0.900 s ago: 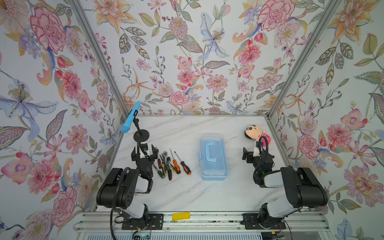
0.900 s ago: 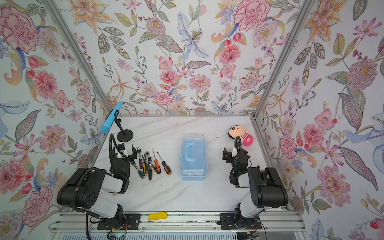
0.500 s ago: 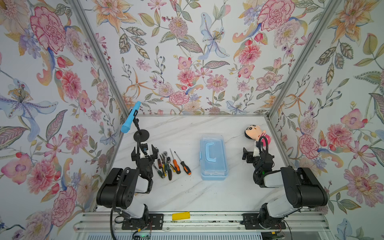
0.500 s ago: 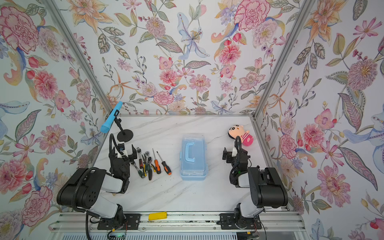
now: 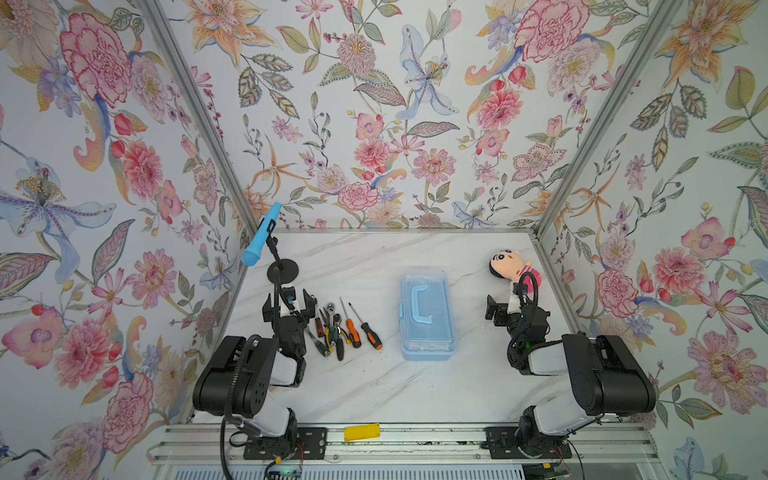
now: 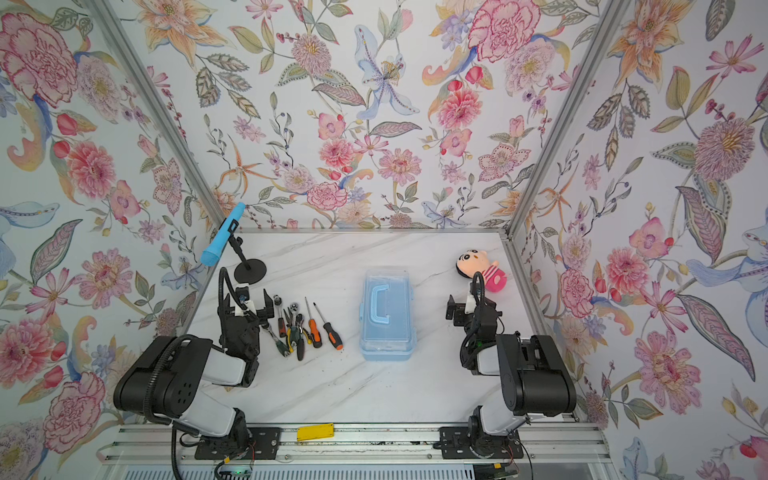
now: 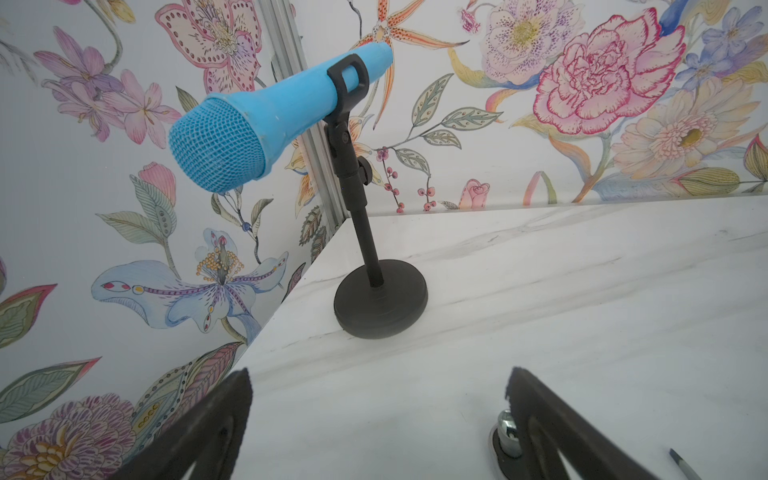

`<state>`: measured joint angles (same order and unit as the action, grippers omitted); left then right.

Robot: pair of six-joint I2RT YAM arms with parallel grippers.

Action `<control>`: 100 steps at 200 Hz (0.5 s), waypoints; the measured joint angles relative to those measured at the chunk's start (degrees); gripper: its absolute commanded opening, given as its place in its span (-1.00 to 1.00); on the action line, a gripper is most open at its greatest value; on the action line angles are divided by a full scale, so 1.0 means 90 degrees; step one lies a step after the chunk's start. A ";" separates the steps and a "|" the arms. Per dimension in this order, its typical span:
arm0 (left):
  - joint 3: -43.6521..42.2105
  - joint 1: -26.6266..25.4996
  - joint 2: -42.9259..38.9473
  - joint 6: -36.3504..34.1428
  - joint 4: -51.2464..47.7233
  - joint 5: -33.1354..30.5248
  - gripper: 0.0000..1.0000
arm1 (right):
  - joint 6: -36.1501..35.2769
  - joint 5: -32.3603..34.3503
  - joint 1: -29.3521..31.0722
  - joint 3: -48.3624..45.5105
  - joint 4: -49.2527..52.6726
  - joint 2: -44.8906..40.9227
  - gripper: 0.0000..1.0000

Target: Pack the tool kit

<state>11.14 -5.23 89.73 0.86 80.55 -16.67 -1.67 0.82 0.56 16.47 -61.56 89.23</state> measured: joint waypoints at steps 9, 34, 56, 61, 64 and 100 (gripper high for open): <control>0.0000 0.0000 0.0000 0.0000 -0.0002 0.0000 0.98 | 0.0002 0.0000 0.0000 0.0000 0.0000 0.0000 0.98; 0.0007 -0.0002 -0.0024 -0.0005 -0.0058 -0.0005 0.98 | 0.0000 0.0002 0.0000 0.0000 0.0000 0.0000 0.98; 0.0146 -0.0095 -0.0415 -0.0053 -0.0690 -0.0051 0.98 | 0.0012 0.0131 0.0012 0.0112 0.0410 -0.0180 0.98; 0.0228 -0.0136 -0.0556 -0.0078 -0.0889 -0.0068 0.98 | 0.0029 0.0211 0.0024 0.0211 0.0648 -0.0279 0.98; 0.0296 -0.0170 -0.0656 -0.0100 -0.1042 -0.0080 0.99 | 0.0036 0.0277 0.0039 0.0277 0.0801 -0.0340 0.98; 0.1598 -0.0474 -0.1253 0.0114 -0.2795 -0.0393 0.98 | 0.0542 0.1122 0.0112 0.1804 0.2885 -0.1241 0.98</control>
<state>25.52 -9.50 78.46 1.89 55.40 -20.21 3.20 10.92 1.56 32.71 -35.59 78.06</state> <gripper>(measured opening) 0.991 0.992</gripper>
